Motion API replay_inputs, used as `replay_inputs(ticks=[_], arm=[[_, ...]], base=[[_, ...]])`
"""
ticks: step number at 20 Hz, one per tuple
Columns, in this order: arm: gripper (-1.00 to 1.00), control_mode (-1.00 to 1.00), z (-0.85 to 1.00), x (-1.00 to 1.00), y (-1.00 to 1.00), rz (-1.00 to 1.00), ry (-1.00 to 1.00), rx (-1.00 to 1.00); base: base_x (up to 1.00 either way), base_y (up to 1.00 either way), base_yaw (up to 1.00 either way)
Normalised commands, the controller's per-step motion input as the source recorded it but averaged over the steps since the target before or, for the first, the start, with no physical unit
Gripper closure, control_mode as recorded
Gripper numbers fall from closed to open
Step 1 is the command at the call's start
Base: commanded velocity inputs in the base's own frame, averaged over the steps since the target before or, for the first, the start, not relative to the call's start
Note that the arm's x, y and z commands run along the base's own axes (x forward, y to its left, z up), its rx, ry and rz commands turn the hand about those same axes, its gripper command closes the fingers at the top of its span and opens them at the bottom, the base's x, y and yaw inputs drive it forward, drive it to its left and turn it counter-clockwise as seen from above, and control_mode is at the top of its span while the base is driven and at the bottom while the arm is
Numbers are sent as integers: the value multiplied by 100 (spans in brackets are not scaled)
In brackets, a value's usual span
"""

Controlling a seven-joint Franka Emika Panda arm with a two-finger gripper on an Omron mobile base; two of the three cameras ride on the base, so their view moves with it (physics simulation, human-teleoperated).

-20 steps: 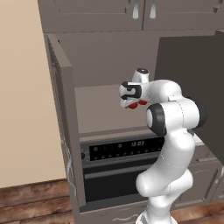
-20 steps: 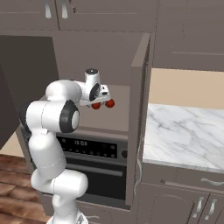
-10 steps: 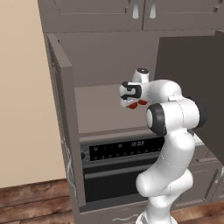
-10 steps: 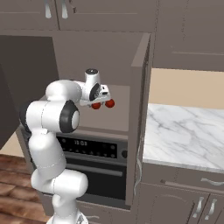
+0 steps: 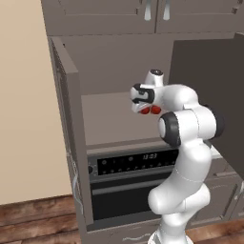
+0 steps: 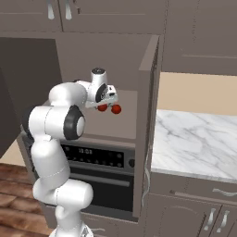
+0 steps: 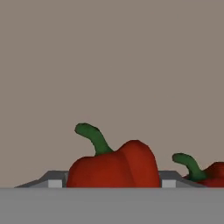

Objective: Pick the bell peppers from the cabinet and place them in one bowl. Pick the tangerine from the sink and place it in the other bowl.

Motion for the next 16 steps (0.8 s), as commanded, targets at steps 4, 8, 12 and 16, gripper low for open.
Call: replay_inputs(ticks=[4, 8, 12, 16], arm=[[100, -100, 48, -43, -12, 0, 0, 1], [100, -100, 43, -66, -1, 0, 0, 0], [100, -100, 42, -61, 0, 0, 0, 0], [100, -100, 48, -59, 0, 0, 0, 0]], base=[[0, 0, 0], [0, 0, 0], [0, 0, 0], [0, 0, 0]])
